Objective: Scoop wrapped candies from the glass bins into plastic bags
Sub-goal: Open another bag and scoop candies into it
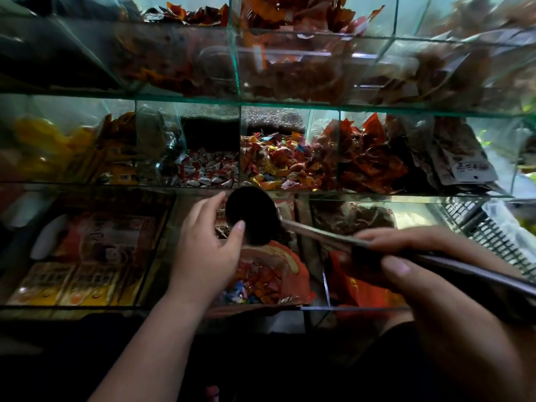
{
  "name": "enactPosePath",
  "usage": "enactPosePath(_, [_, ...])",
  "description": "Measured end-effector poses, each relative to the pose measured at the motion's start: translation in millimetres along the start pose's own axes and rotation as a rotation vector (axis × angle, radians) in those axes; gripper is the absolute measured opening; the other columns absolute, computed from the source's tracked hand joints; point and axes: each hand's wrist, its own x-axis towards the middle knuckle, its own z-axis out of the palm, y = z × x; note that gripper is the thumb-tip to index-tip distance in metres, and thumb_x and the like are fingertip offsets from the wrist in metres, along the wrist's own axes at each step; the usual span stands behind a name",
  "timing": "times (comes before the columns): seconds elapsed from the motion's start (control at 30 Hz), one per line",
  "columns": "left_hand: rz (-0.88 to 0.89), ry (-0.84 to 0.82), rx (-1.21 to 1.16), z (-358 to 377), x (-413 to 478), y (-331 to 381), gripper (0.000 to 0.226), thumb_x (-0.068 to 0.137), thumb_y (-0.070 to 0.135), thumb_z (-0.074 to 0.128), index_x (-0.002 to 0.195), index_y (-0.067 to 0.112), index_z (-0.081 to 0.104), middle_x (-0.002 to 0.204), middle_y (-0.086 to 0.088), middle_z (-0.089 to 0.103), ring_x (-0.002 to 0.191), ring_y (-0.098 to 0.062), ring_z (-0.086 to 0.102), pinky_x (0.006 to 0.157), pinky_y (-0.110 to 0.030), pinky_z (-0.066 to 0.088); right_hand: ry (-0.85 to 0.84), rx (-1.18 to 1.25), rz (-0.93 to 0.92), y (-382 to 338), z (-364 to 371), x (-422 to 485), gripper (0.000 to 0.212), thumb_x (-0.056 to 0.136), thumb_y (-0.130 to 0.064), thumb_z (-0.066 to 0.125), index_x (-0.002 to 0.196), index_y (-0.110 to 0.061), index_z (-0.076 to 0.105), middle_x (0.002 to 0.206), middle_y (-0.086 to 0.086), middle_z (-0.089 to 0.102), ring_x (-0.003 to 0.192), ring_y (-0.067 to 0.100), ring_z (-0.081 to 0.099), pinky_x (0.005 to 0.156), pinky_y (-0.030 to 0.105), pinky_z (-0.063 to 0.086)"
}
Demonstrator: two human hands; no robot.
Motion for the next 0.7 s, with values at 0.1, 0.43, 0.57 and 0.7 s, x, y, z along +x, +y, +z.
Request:
enactPosePath(0.1, [-0.123, -0.111, 0.126, -20, -6, -24, 0.048, 0.091, 0.043, 0.068, 0.136, 0.037, 0.051, 0.133, 0.016, 0.049, 0.123, -0.009, 0.048, 0.092, -0.03, 0.04, -0.034, -0.091, -0.102, 19, 20, -1, 0.033, 0.105, 0.008, 0.034, 0.118, 0.03, 0.055, 0.045, -0.006, 0.06, 0.04, -0.004, 0.053, 0.056, 0.006, 0.046])
enactPosePath(0.43, [-0.229, -0.027, 0.165, 1, -26, -52, 0.015, 0.091, 0.018, 0.067, 0.098, 0.029, 0.074, 0.088, 0.023, 0.063, 0.082, 0.007, 0.058, 0.063, -0.005, 0.036, 0.73, 0.073, -0.32, 38, 91, 61, 0.011, 0.092, -0.024, 0.069, 0.096, -0.034, 0.071, 0.093, -0.016, 0.072, 0.091, -0.001, 0.066, 0.076, 0.011, 0.05])
enactPosePath(0.57, [-0.207, -0.019, 0.13, 3, -27, -55, 0.008, 0.089, 0.027, 0.072, 0.092, 0.032, 0.077, 0.075, 0.03, 0.062, 0.077, 0.019, 0.057, 0.049, -0.001, 0.037, 0.655, -0.146, -0.242, 54, 101, 129, 0.016, 0.095, -0.032, 0.066, 0.11, -0.03, 0.069, 0.109, -0.01, 0.066, 0.105, 0.01, 0.062, 0.093, 0.031, 0.053])
enactPosePath(0.7, [-0.203, -0.136, 0.011, -4, -32, -75, 0.024, 0.086, 0.027, 0.078, 0.107, 0.038, 0.074, 0.096, 0.027, 0.067, 0.091, 0.009, 0.063, 0.078, -0.013, 0.052, 0.775, -0.016, -0.127, 74, 110, 153, 0.02, 0.091, -0.044, 0.064, 0.104, -0.032, 0.073, 0.101, -0.013, 0.072, 0.099, 0.006, 0.066, 0.089, 0.028, 0.055])
